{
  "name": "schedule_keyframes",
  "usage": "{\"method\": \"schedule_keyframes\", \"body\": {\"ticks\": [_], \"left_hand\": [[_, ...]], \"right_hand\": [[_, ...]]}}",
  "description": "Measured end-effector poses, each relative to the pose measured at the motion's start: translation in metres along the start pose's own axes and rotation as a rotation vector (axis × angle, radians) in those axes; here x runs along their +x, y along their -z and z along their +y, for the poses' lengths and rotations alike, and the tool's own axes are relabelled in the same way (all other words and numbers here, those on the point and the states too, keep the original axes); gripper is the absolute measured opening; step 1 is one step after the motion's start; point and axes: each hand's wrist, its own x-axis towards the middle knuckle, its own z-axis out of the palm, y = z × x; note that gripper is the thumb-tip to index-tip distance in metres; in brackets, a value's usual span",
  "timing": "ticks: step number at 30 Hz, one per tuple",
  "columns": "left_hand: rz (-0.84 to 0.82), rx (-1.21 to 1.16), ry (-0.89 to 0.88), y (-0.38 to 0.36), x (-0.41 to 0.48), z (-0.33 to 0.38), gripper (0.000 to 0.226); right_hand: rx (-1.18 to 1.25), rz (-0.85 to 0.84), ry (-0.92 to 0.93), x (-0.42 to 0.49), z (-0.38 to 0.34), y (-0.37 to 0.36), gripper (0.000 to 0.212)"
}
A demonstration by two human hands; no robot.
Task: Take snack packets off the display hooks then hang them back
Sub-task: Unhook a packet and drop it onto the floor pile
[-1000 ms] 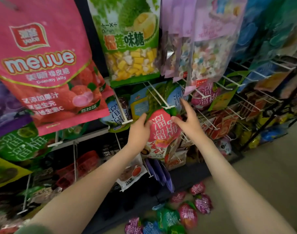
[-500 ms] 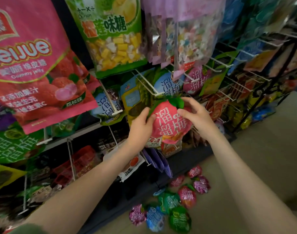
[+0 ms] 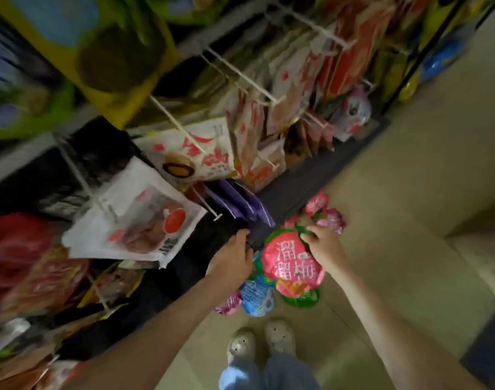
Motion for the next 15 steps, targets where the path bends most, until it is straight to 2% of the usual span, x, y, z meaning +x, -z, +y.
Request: {"method": "schedule_keyframes", "body": {"ticks": [2, 5, 8, 12, 15], "left_hand": [[-0.037, 0.087, -0.036, -0.062, 0.027, -0.038, 0.042], [-0.096, 0.160, -0.044, -0.154, 0.061, -0.084, 0.036], [-0.211, 0.249, -0.069, -0.234, 0.090, -0.124, 0.045], [-0.296, 0.267, -0.045, -0.302, 0.112, -0.155, 0.049], [-0.302, 0.195, 0.003, -0.315, 0.111, -0.161, 0.050]], "right_hand": [[0.012, -0.030, -0.105, 0.023, 0.069, -0.051, 0.012], [-0.065, -0.085, -0.160, 0.059, 0.166, -0.125, 0.031], [-0.028, -0.106, -0.223, 0.087, 0.235, -0.187, 0.038], [-0.038, -0.063, -0.230, 0.119, 0.284, -0.256, 0.026], [-0.114, 0.007, -0.131, 0.116, 0.290, -0.274, 0.049]]}}
